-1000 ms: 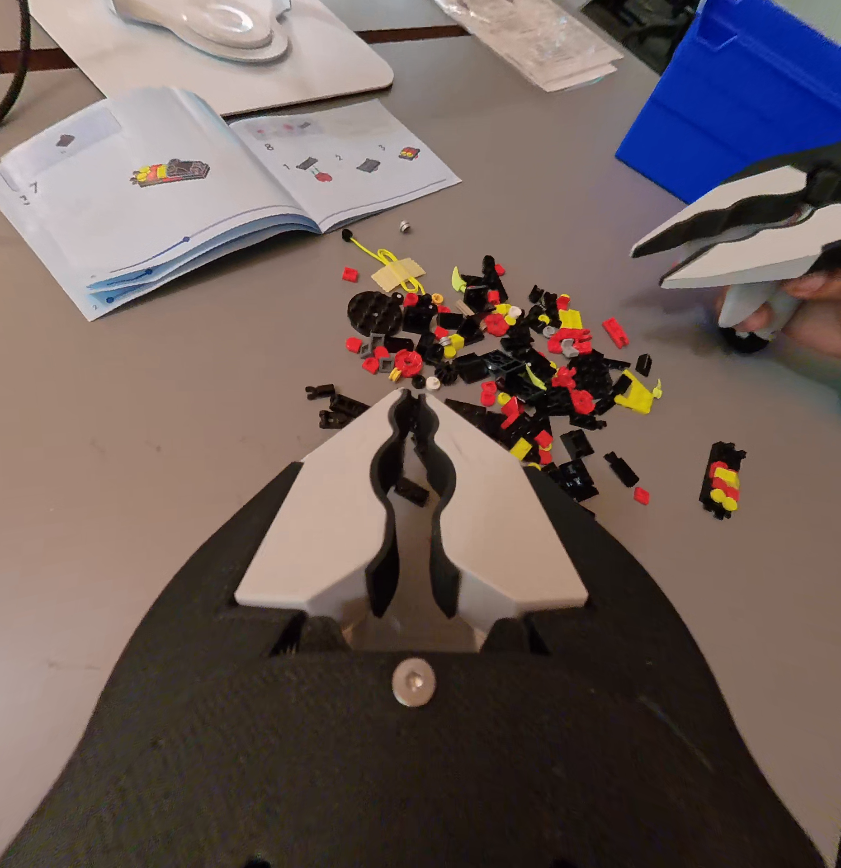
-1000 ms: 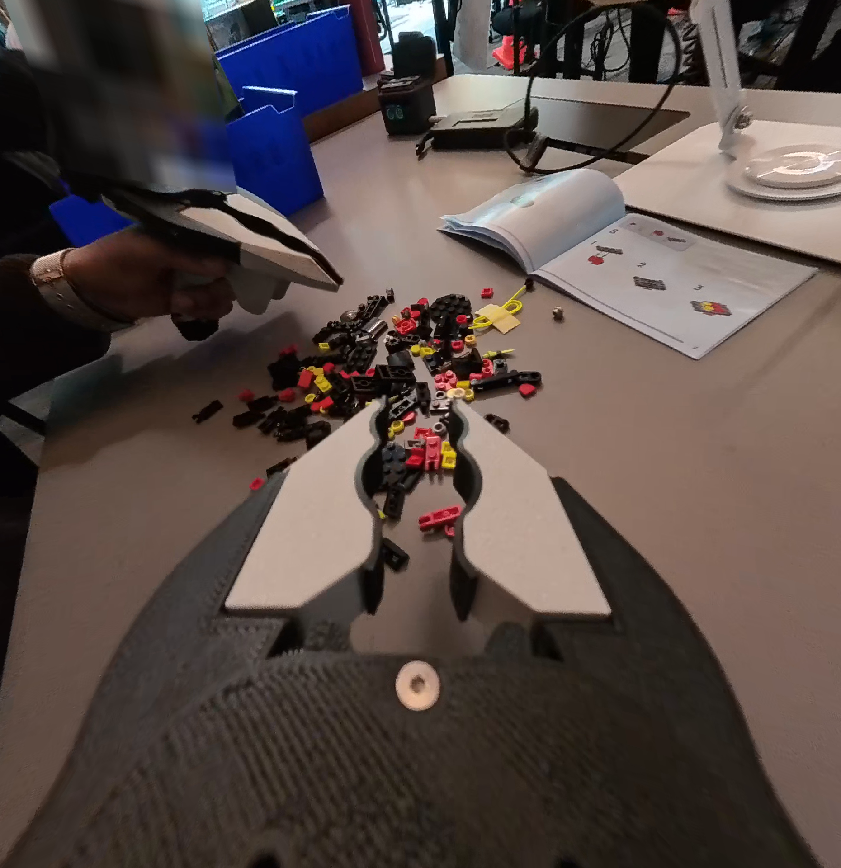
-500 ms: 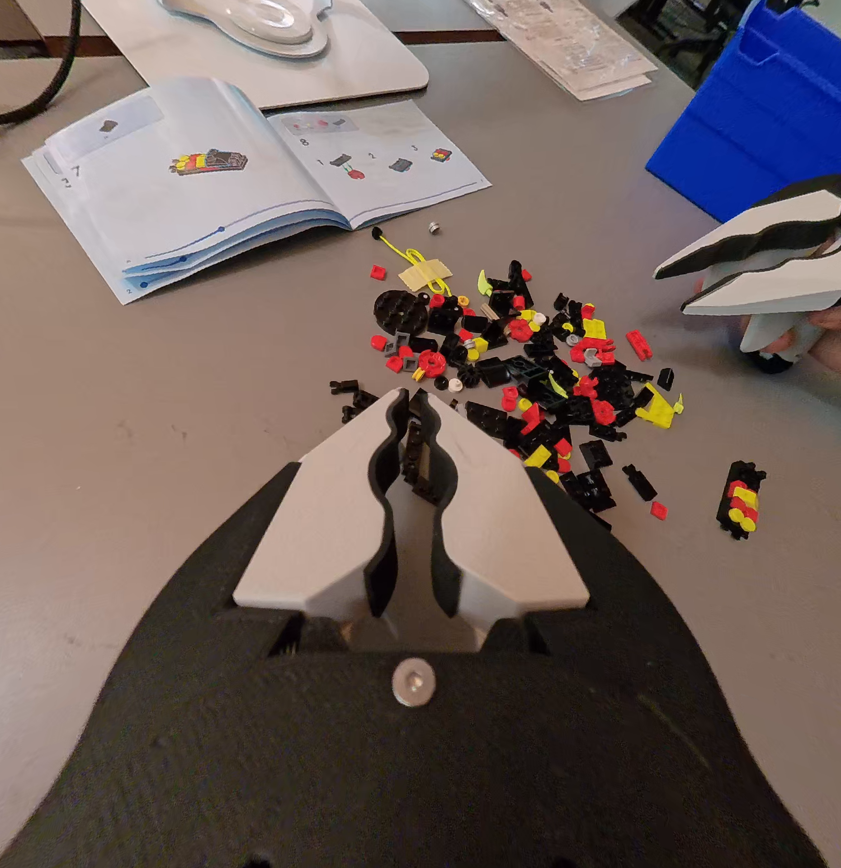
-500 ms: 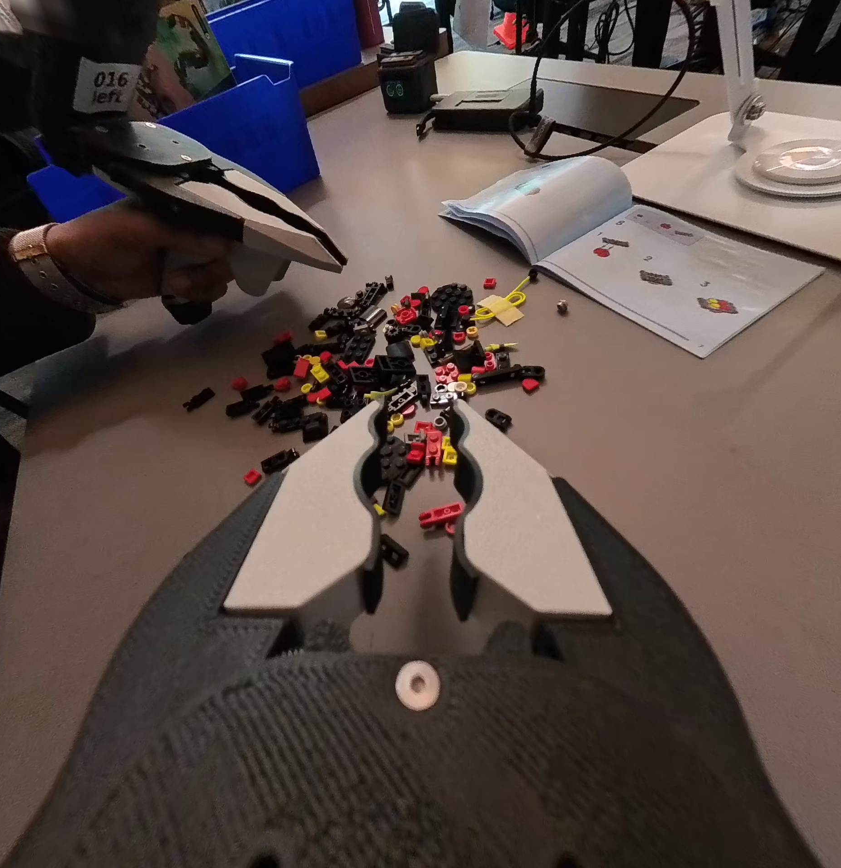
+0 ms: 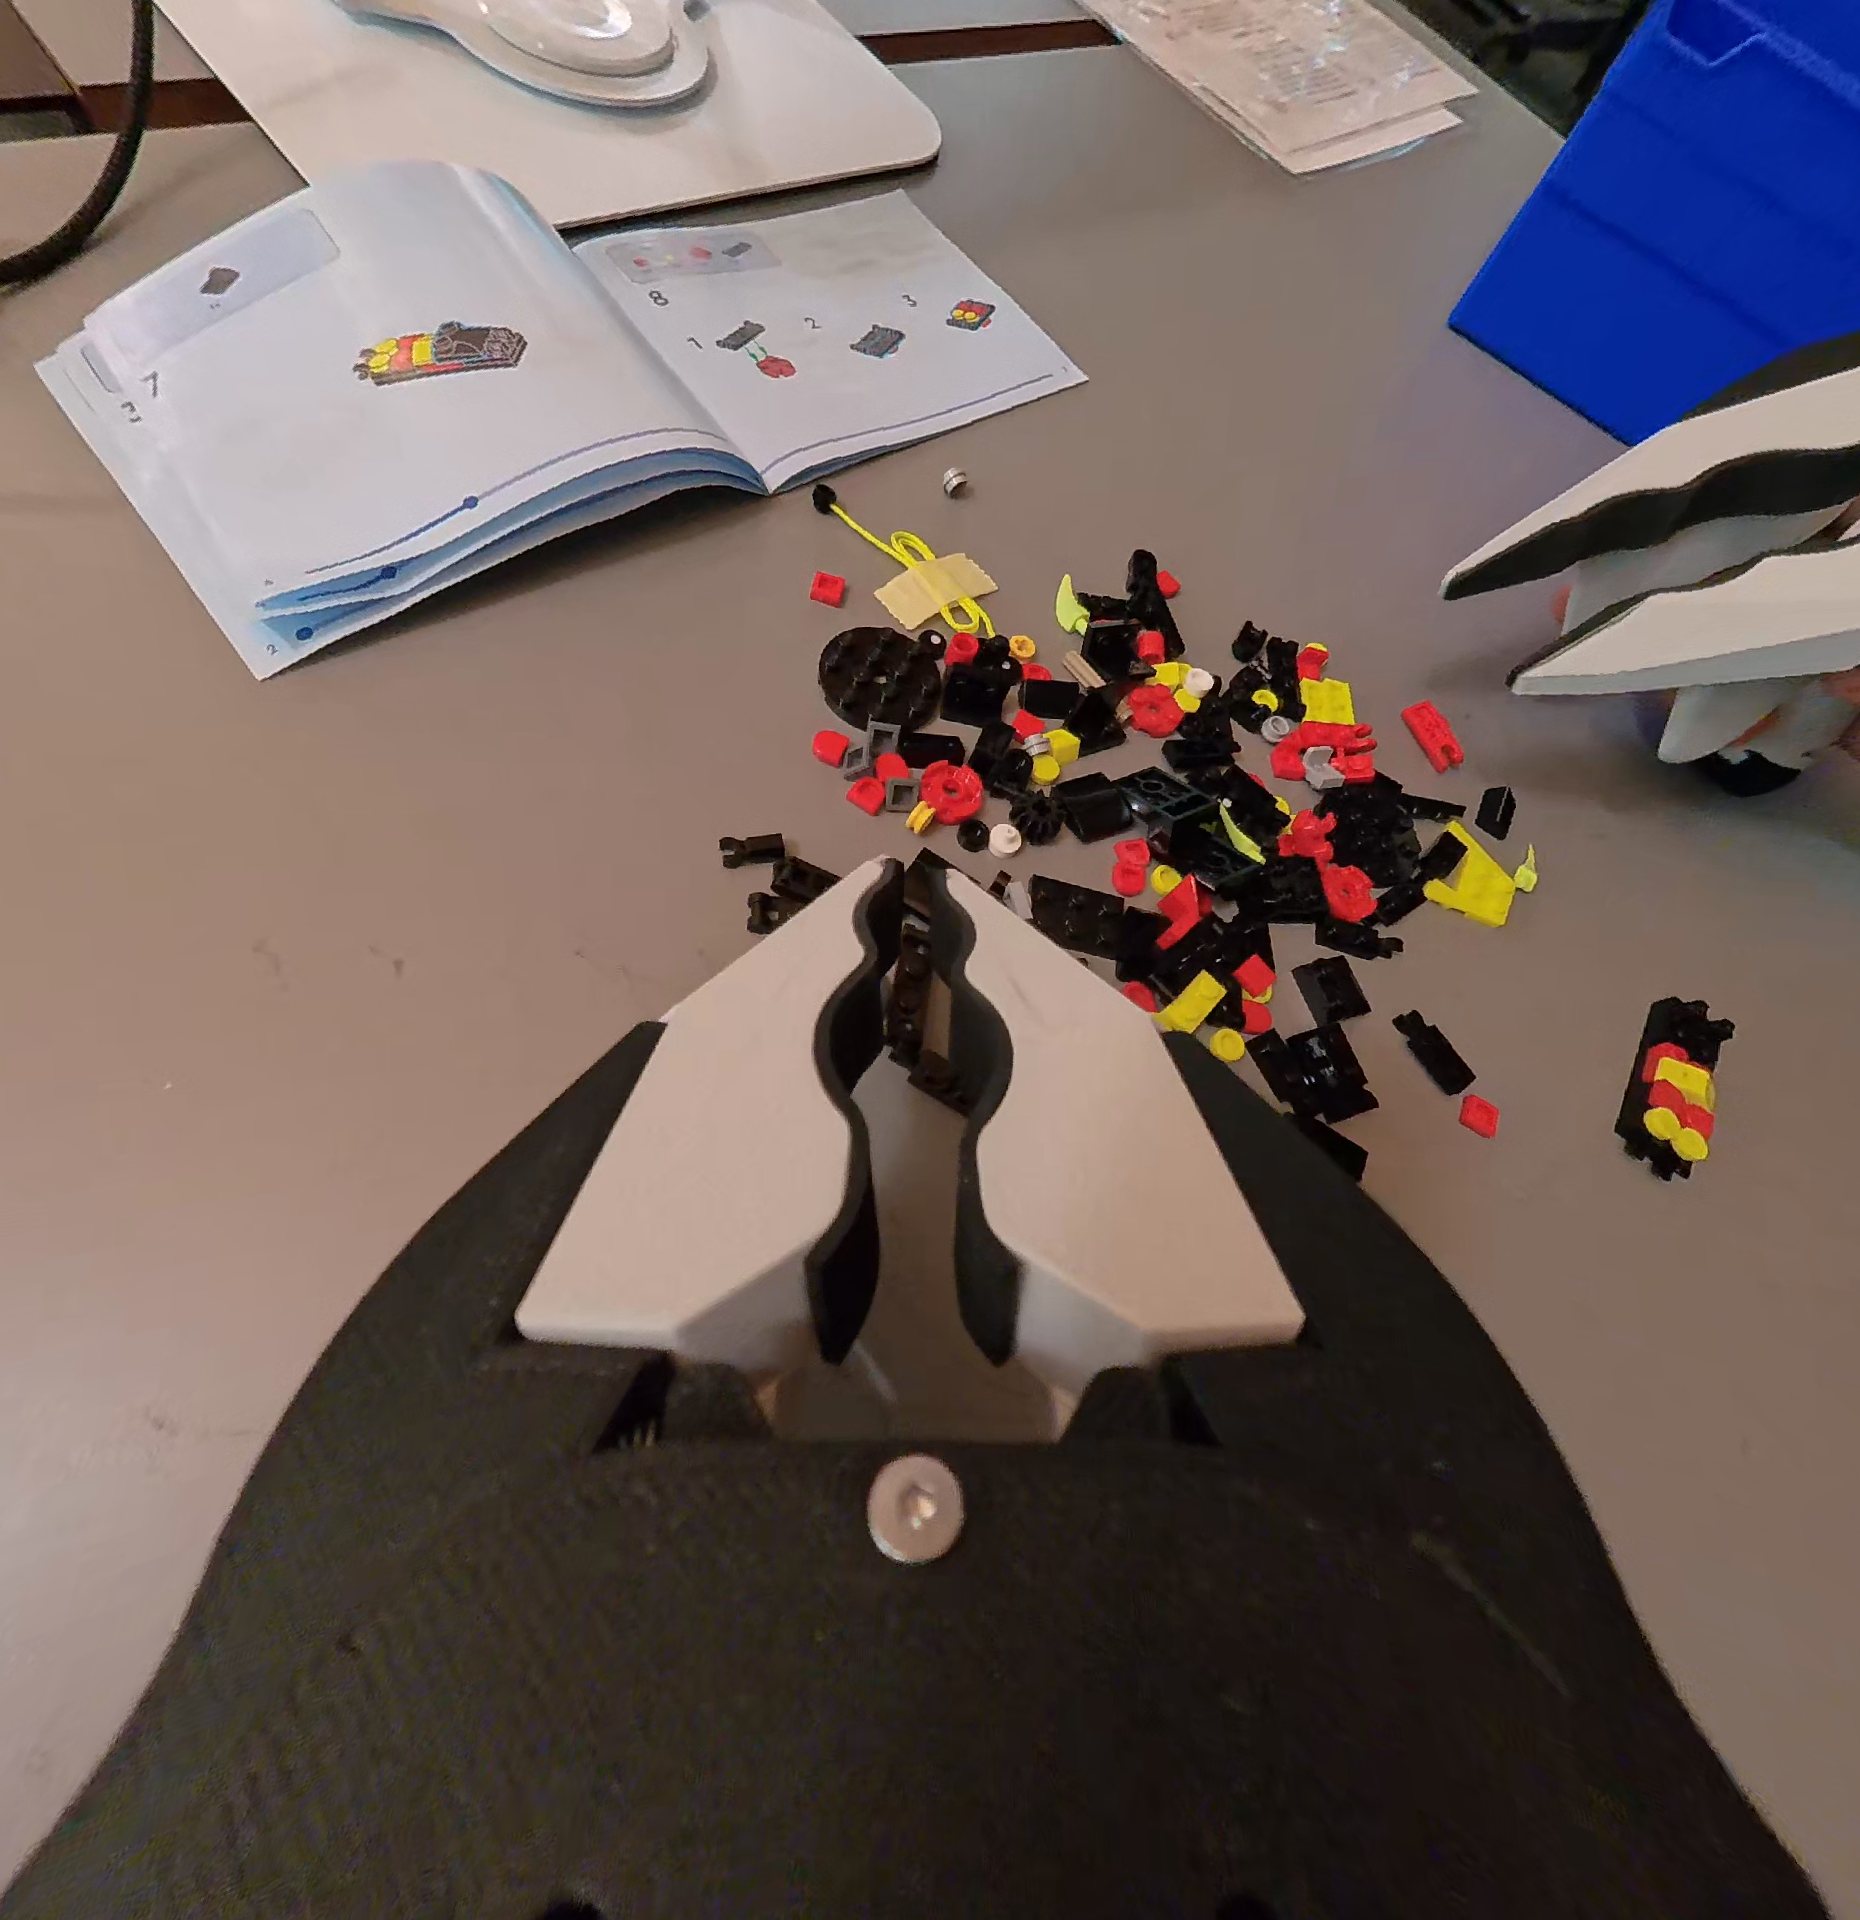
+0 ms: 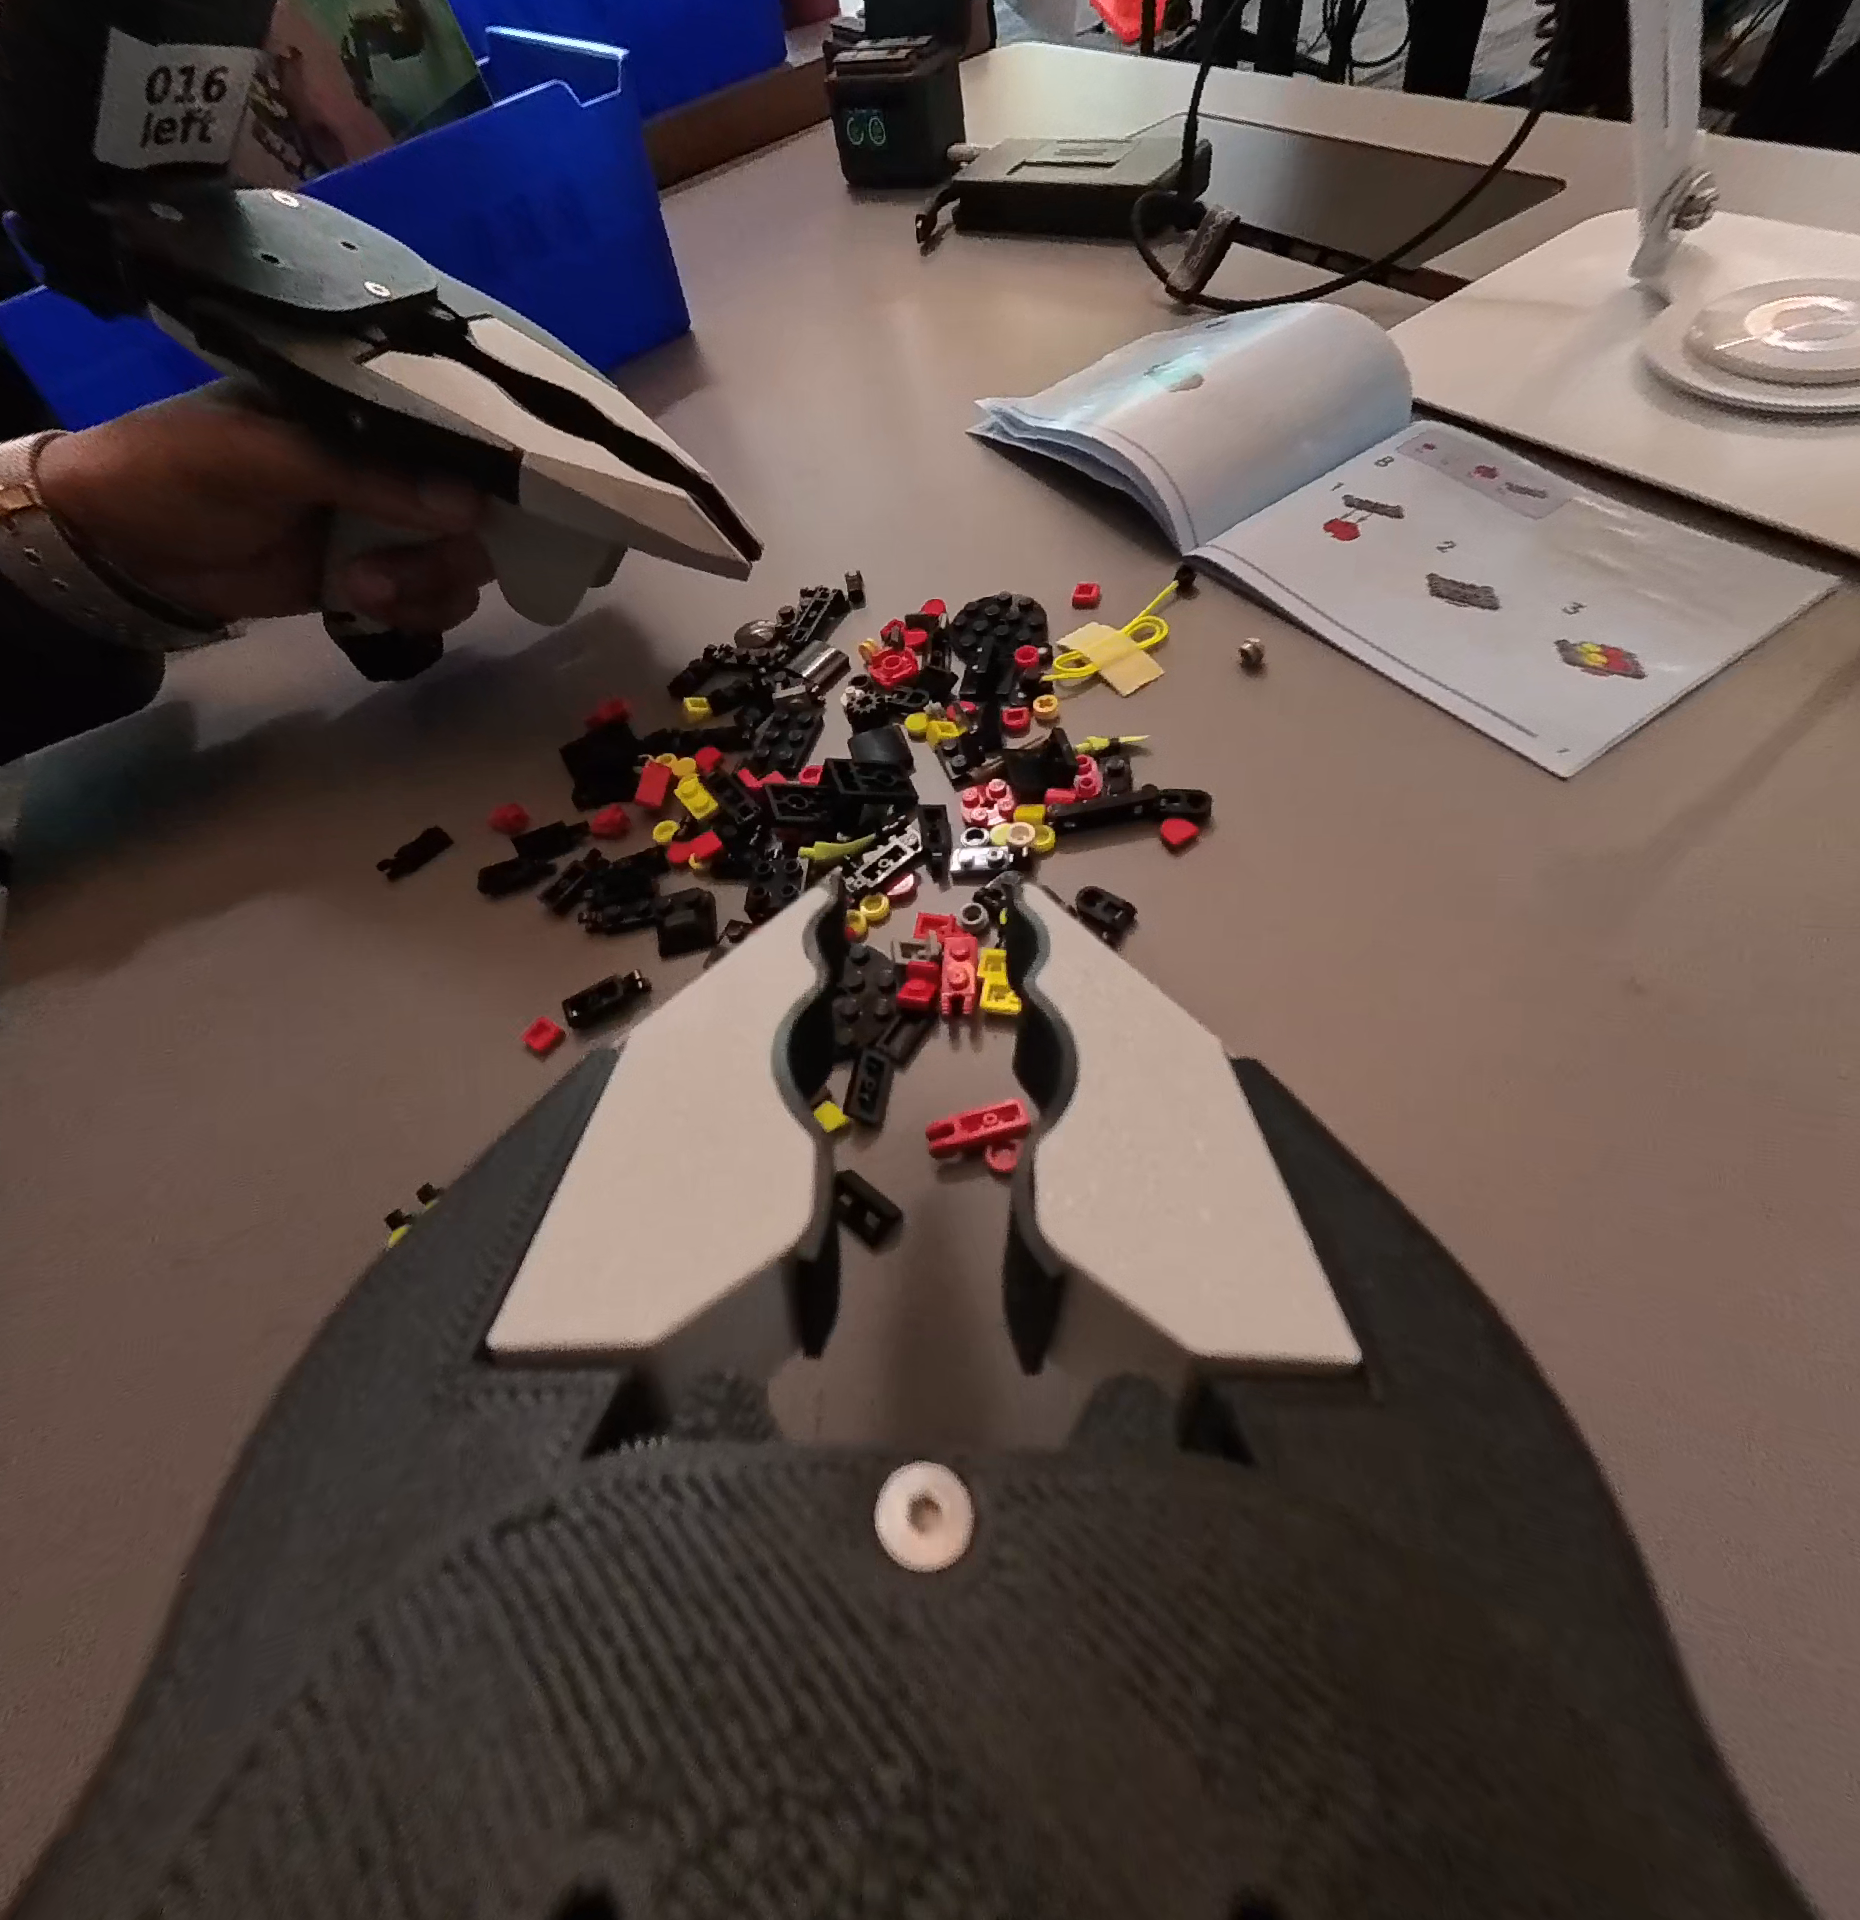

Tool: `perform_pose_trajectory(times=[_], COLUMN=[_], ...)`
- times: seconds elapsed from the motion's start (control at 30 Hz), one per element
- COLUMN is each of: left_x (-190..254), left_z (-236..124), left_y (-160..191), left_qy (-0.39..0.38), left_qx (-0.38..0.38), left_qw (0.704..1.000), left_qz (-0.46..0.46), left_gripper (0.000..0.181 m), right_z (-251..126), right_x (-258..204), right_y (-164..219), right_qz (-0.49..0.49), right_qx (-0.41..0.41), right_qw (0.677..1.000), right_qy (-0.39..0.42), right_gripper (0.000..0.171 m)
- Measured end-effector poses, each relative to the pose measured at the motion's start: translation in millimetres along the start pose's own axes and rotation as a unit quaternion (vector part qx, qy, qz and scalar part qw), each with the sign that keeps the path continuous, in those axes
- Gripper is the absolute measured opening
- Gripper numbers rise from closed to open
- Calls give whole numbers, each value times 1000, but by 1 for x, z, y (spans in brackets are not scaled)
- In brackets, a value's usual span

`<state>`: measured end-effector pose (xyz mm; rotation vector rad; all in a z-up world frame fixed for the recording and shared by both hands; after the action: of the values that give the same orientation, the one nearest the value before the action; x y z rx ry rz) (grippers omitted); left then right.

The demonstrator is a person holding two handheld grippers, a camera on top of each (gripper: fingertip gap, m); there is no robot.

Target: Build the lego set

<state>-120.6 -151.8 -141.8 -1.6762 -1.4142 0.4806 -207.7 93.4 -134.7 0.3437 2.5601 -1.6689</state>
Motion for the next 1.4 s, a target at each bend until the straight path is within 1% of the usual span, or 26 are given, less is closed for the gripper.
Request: perform_pose_trajectory(times=[0.63, 0.7, 0.77, 0.83, 0.9, 0.93, 1.03, 1.1, 1.2, 1.27, 1.4], left_x=[7, 6, 7, 7, 10, 13, 20, 24, 23, 24, 30], left_z=[5, 6, 7, 10, 11, 10, 9, 9, 6, 5, 7], left_y=[3, 2, 0, -3, -10, -15, -28, -32, -33, -32, -32], left_qy=[-1, -11, -18, -57, -124, -160, -263, -304, -370, -396, -399], left_qx=[-17, -16, -20, -52, -82, -88, -104, -108, -117, -121, -105], left_qw=[1000, 1000, 1000, 997, 984, 973, 929, 904, 861, 838, 825], left_qz=[18, 16, 9, 31, 97, 138, 240, 280, 328, 355, 387], left_gripper=[4, 10, 20, 27, 34, 40, 43, 44, 54, 54, 51], right_z=[4, 4, 5, 5, 4, 3, -1, -3, -6, -7, -5], right_x=[-1, -2, -2, -2, 0, 1, 6, 10, 14, 14, 12], right_y=[2, 2, 3, 3, 2, 2, 2, 1, 0, 0, 1], right_qz=[-10, -12, -12, -10, -5, 0, 20, 37, 56, 60, 65], right_qx=[-17, -19, -22, -23, -20, -19, -8, 2, 14, 16, 12], right_qw=[1000, 1000, 1000, 1000, 1000, 1000, 1000, 999, 998, 998, 998], right_qy=[6, 7, 7, 7, 6, 6, 6, 4, 1, 0, -7], right_gripper=[29, 29, 29, 29, 28, 28, 28, 28, 28, 28, 27])
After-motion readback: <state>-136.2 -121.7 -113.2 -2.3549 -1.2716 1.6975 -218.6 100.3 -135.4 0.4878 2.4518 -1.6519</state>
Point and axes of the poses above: each gripper's, where its closed fingertips meet, z out along the fingers, y out of its underside, x = y × z across the jaws, the point moved 8 cm from there along -z, back along the fingers
